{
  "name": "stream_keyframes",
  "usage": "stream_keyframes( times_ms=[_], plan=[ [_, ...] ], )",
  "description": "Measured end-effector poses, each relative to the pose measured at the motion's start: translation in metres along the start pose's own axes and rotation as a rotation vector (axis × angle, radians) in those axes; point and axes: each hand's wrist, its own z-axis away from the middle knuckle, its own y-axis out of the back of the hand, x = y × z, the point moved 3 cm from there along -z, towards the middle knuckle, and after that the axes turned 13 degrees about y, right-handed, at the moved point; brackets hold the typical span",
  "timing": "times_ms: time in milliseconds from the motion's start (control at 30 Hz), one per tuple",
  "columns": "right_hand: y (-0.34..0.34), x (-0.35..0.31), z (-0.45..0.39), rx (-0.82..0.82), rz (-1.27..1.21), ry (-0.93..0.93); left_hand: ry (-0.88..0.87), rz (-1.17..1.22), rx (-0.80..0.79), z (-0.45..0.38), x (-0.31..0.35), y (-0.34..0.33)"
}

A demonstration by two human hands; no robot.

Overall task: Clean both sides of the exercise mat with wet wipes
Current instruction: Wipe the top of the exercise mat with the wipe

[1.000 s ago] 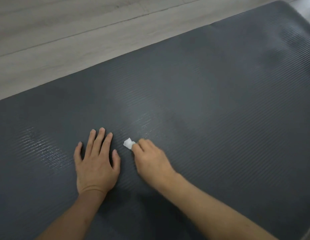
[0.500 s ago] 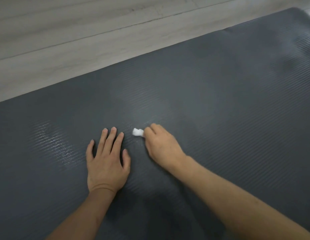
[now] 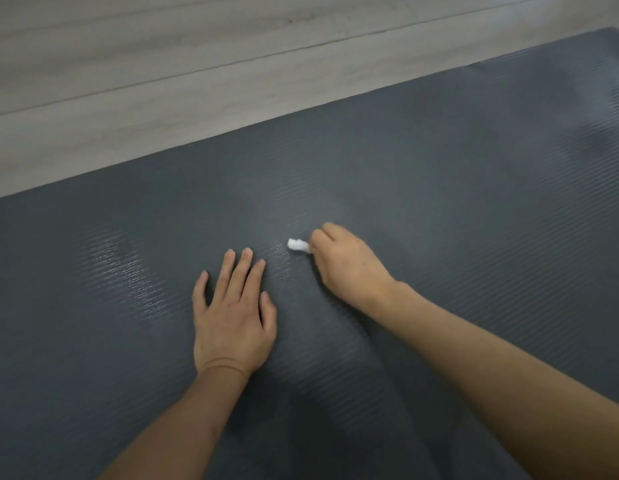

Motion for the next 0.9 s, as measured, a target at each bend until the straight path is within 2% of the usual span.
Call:
stream_keyframes(
  times_ms=[100, 133, 300, 367, 433, 500, 667, 767, 900],
  plan=[
    [0.016, 0.049, -0.019, 0.129, 0.066, -0.194, 0.002, 0.002, -0.011, 0.0, 0.001, 0.0],
    [0.016, 0.05, -0.02, 0.125, 0.054, -0.192, 0.0, 0.002, -0.012, -0.001, 0.001, 0.0],
    [0.007, -0.029, 0.054, -0.134, -0.143, 0.208, 0.003, -0.007, -0.034, -0.002, 0.0, 0.0],
    [0.012, -0.049, 0.085, -0.207, -0.178, 0.314, 0.006, -0.01, -0.044, -0.001, 0.0, 0.0],
    [0.014, -0.042, 0.081, -0.222, -0.15, 0.369, 0.006, -0.014, -0.046, 0.0, 0.0, -0.001],
    [0.011, -0.021, 0.047, -0.164, -0.075, 0.334, 0.0, -0.021, -0.047, 0.0, 0.0, -0.001],
    [0.005, 0.024, -0.034, -0.017, 0.05, 0.095, -0.003, -0.008, -0.011, 0.001, -0.001, -0.001],
    [0.003, 0.0, -0.004, -0.035, -0.007, 0.133, -0.007, 0.031, -0.004, 0.001, -0.002, 0.001],
    [0.012, -0.053, 0.1, -0.14, -0.184, 0.222, -0.033, 0.094, 0.051, 0.003, -0.002, 0.003]
  ],
)
